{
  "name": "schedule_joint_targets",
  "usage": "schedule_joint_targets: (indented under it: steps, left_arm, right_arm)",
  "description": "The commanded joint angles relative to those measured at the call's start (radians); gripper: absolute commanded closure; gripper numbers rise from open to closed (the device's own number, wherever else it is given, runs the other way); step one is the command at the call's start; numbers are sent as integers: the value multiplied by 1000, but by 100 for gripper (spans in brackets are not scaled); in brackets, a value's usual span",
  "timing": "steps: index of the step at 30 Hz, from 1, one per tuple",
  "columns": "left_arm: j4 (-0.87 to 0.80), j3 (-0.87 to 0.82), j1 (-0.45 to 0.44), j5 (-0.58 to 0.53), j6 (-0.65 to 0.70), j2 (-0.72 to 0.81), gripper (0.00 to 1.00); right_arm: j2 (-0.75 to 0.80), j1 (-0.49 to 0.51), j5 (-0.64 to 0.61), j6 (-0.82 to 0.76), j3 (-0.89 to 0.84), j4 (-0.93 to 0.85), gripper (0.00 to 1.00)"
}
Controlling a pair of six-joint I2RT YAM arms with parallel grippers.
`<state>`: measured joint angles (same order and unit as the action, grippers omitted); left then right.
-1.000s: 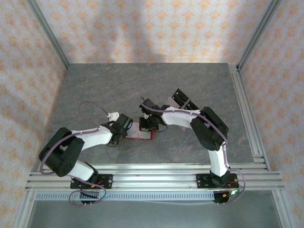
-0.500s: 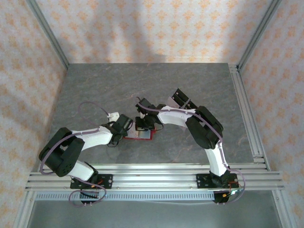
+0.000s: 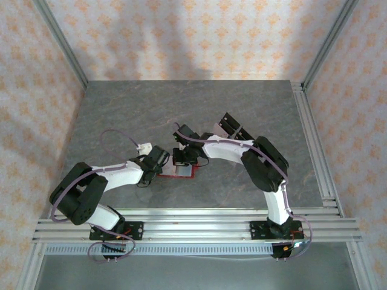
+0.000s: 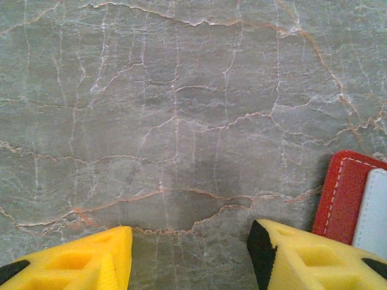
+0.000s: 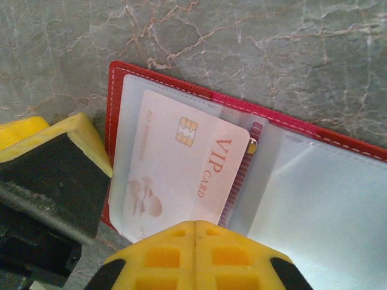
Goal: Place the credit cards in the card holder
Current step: Insert the credit card into the card slot.
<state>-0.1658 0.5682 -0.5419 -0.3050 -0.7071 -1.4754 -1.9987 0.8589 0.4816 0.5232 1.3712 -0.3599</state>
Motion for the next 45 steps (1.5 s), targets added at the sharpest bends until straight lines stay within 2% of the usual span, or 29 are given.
schedule_joint_targets:
  steps: [1, 9, 45]
  left_arm:
    - [16, -31, -34, 172, -29, -40, 46]
    - [16, -31, -34, 170, -28, -39, 46]
    - [41, -41, -39, 183, -42, -53, 46]
  right_arm:
    - [35, 5, -39, 11, -27, -12, 100]
    - [6, 5, -32, 16, -36, -4, 100]
    - [-133, 5, 63, 12, 139, -24, 100]
